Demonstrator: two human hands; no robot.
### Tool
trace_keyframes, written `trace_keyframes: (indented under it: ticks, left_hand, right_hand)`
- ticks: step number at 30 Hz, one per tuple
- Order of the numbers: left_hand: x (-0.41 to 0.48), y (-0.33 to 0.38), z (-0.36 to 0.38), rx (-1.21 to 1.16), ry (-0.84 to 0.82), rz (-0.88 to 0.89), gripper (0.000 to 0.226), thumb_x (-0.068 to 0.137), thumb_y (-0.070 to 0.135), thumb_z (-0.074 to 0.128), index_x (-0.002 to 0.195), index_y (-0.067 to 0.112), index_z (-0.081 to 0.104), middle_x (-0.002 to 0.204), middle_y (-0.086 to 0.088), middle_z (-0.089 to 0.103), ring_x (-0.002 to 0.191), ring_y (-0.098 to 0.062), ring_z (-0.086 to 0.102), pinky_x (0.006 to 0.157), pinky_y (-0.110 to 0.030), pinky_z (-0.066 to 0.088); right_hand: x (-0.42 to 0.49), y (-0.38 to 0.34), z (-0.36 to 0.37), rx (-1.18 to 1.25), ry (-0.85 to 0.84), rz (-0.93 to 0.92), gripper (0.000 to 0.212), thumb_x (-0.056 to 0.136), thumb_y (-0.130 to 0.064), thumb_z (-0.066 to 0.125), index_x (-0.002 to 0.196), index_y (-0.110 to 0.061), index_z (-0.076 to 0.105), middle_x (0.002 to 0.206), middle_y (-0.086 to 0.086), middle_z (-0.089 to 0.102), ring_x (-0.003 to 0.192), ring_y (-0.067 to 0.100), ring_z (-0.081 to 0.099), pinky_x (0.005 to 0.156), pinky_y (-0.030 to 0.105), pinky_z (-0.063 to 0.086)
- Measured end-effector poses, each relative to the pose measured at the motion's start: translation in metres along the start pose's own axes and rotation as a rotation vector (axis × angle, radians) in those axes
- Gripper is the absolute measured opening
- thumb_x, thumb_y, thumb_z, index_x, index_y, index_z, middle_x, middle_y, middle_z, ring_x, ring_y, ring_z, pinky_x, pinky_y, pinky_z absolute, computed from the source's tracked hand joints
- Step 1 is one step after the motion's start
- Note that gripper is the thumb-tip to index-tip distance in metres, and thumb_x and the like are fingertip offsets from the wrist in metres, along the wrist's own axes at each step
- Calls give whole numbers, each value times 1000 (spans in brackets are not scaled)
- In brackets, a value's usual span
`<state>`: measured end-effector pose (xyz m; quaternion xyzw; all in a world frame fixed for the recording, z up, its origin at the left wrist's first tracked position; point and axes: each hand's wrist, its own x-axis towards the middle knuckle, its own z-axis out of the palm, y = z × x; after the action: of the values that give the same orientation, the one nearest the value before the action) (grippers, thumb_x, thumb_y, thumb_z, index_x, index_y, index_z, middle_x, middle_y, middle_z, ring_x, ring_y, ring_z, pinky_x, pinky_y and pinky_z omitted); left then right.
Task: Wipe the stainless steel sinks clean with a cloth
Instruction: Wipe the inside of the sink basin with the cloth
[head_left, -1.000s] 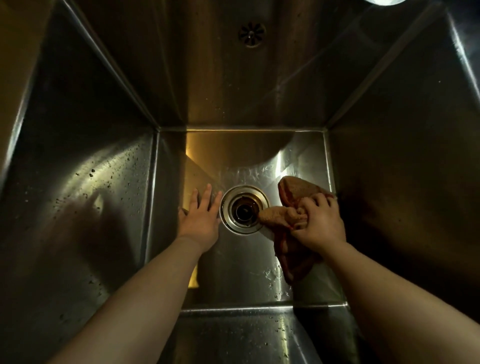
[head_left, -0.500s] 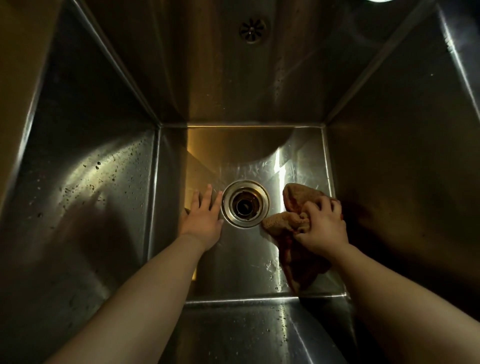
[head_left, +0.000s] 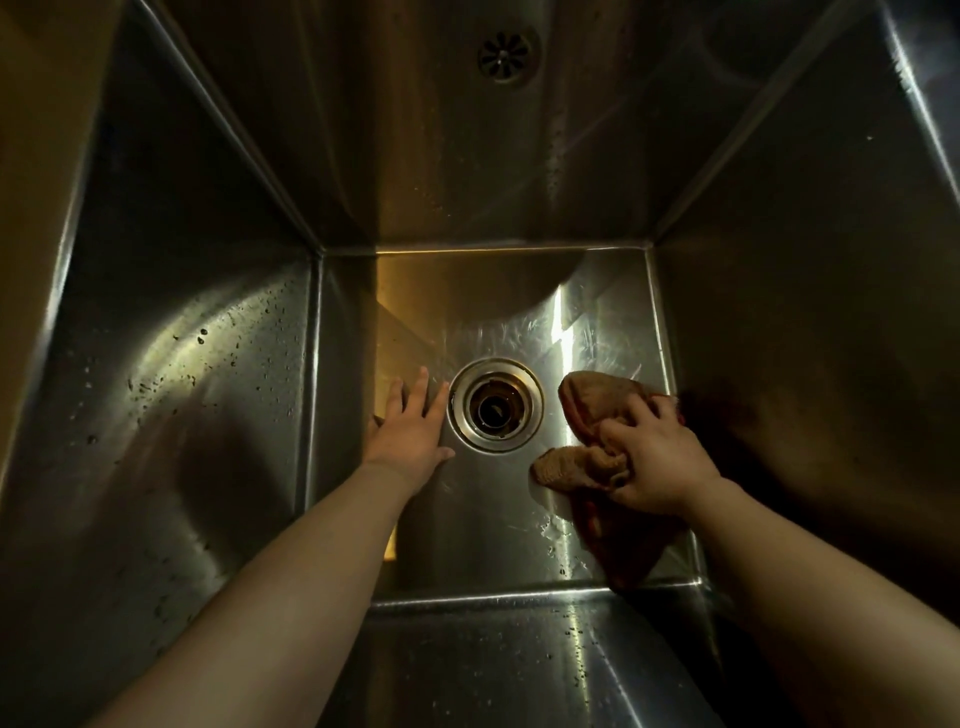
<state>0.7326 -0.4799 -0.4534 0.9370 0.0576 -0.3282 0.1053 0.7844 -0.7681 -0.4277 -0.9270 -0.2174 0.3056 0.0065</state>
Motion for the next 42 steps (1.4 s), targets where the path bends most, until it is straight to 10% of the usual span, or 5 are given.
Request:
trace_keyframes:
  ticks: [14,21,27,42]
  left_hand:
    - [5,-3,5,18,28,7,89,88,43,57,148,32,-8,156,3,-22,143,-31,-15,110,-59,17]
    - [5,-4,6,20,43,17,91,87,44,58,148,32,-9,156,3,-21,143,-32,-14,110,-59,18]
    - [5,-3,6,21,33,0,91,87,43,58,148,32,-8,156,2,-20,143,-32,-14,110,-58,17]
    - [2,3,-1,38,14,-10,86,90,39,57,149,28,-4,156,1,-19,143,-33,-13,110,-57,23]
  right_hand:
    - [2,-14,6,61,41,-35,61,61,-53,70,113,-39,41,139,-4,20,135,32,8,103,55,29]
    - [-3,-10,2,-24,-88,-123,80,70,-83,33,135,-62,-10,155,-5,-5,139,40,-10,109,62,7]
    - [-3,-22,4,-9,-54,-68,84,81,-60,48,146,-38,-2,154,0,7,138,38,7,105,54,33]
    - [-17,-43,4,-278,-294,-621,60,81,-36,64,134,-31,36,146,0,22,137,41,7,103,61,29]
